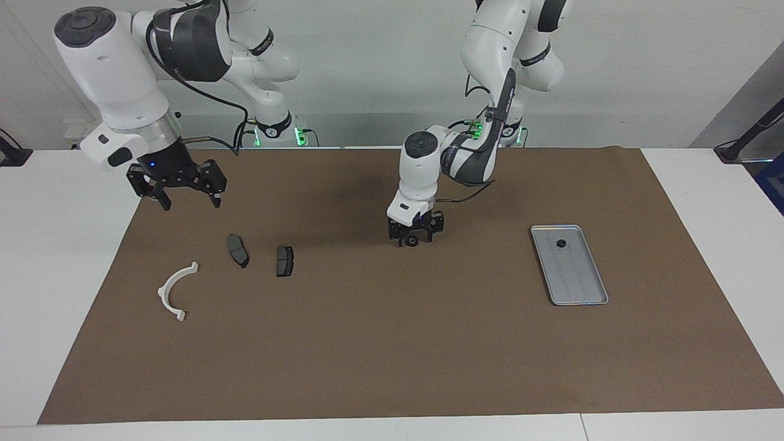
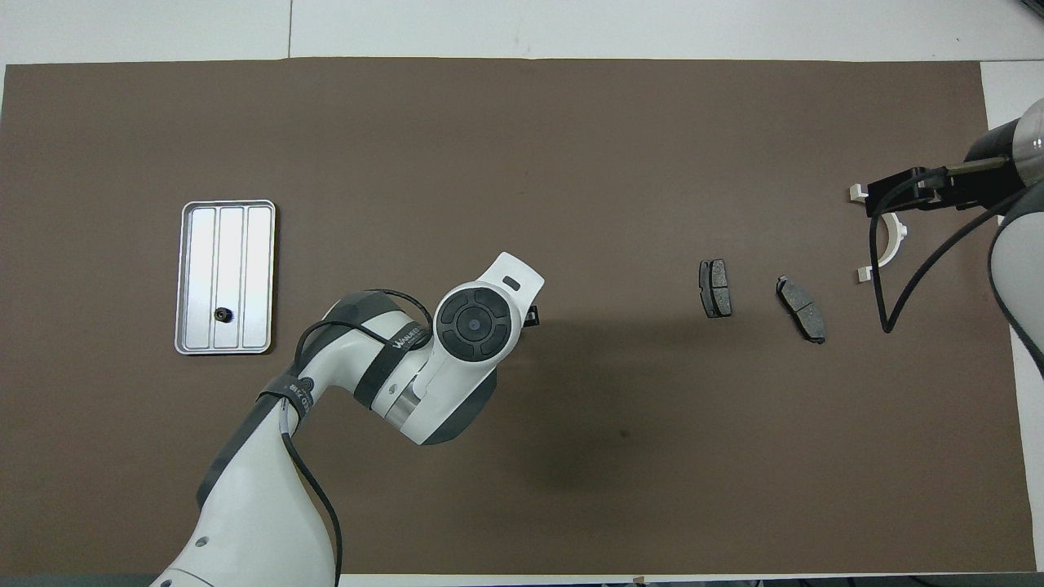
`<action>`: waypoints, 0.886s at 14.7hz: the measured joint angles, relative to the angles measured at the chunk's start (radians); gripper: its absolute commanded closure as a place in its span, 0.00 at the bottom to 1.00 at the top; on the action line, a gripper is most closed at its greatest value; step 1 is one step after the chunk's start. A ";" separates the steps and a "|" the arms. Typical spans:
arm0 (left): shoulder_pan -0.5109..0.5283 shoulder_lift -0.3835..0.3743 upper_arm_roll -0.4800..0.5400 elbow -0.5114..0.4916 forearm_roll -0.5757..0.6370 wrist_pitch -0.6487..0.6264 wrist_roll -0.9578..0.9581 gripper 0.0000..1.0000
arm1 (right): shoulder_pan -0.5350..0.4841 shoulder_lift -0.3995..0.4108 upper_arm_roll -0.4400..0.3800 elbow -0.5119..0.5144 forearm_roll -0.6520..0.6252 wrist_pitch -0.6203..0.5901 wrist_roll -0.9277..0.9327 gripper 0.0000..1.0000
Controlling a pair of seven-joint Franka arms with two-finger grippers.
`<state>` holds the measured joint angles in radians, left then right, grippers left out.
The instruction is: Pick bearing gear from pile to tray
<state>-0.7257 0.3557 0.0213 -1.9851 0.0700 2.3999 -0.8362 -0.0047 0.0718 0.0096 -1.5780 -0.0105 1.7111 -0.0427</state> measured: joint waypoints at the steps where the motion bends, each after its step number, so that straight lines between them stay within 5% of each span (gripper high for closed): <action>1: 0.000 0.000 0.000 0.000 0.000 0.000 0.000 0.26 | 0.002 -0.017 0.002 0.000 0.000 -0.017 0.000 0.00; 6: 0.000 0.000 0.000 0.003 0.001 0.002 -0.001 0.74 | 0.042 -0.098 -0.016 -0.004 0.001 -0.088 0.000 0.00; 8: 0.000 0.000 0.000 0.009 0.001 0.001 -0.004 0.86 | 0.090 -0.101 -0.070 -0.009 0.001 -0.095 0.000 0.00; 13: 0.003 0.003 0.008 0.065 0.001 -0.066 -0.011 0.86 | 0.102 -0.101 -0.103 -0.027 0.001 -0.095 0.000 0.00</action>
<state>-0.7226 0.3583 0.0289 -1.9201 0.0711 2.3341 -0.8469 0.0968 -0.0291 -0.0936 -1.6049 -0.0097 1.6156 -0.0427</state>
